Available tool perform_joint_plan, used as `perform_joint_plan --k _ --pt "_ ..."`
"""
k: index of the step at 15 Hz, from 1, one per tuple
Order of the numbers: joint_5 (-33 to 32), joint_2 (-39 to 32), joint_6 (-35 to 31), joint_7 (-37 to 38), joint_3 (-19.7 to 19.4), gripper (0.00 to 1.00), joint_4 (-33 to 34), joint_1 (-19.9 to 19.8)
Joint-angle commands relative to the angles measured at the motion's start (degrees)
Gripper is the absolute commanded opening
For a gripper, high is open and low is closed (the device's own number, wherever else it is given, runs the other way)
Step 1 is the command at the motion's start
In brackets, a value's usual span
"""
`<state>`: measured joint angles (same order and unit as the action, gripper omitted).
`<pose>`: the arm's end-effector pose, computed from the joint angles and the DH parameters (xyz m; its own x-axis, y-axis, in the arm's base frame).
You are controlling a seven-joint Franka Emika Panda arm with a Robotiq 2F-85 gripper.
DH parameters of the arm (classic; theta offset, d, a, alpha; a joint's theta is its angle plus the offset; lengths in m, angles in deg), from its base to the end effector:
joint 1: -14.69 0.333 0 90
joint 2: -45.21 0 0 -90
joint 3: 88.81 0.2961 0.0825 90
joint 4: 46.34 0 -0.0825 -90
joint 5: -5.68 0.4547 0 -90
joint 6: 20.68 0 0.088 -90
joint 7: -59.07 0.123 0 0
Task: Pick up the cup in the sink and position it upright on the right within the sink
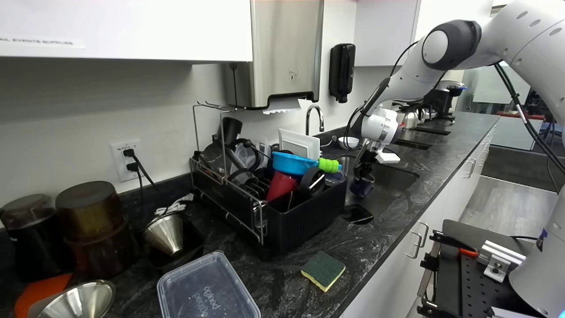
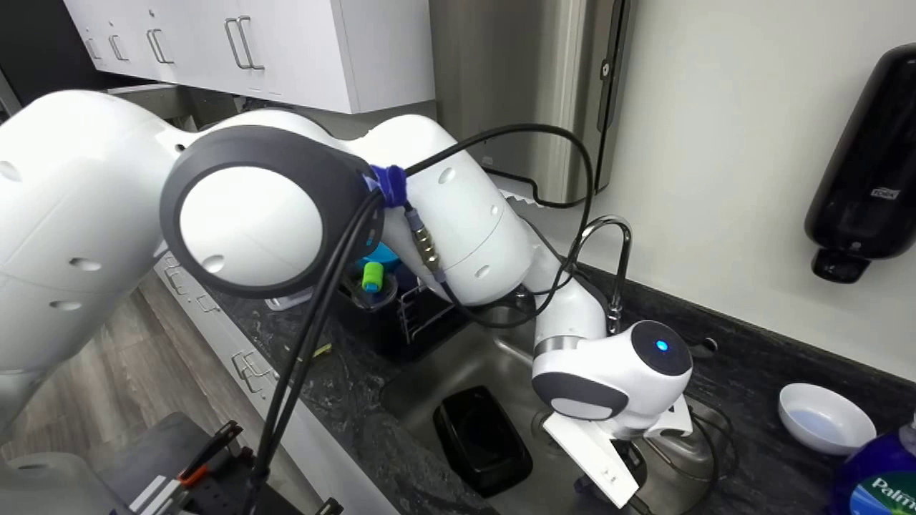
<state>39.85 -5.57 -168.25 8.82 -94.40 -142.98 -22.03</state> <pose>0.5024 -0.4649 -0.0030 0.9291 -0.3333 0.1605 -0.3039 -0.9350 -0.1827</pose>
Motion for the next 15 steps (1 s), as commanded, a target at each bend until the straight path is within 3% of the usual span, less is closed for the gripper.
perform_joint_plan --k 1,9,15 --pt "-9.0 -1.1 -4.5 3.8 -0.5 0.02 -0.1 0.8" --pt "-32.8 -3.6 -4.2 12.3 -5.0 0.02 0.5 3.3" --pt "-39.9 -3.6 -0.1 14.0 -4.8 0.02 1.2 2.9"
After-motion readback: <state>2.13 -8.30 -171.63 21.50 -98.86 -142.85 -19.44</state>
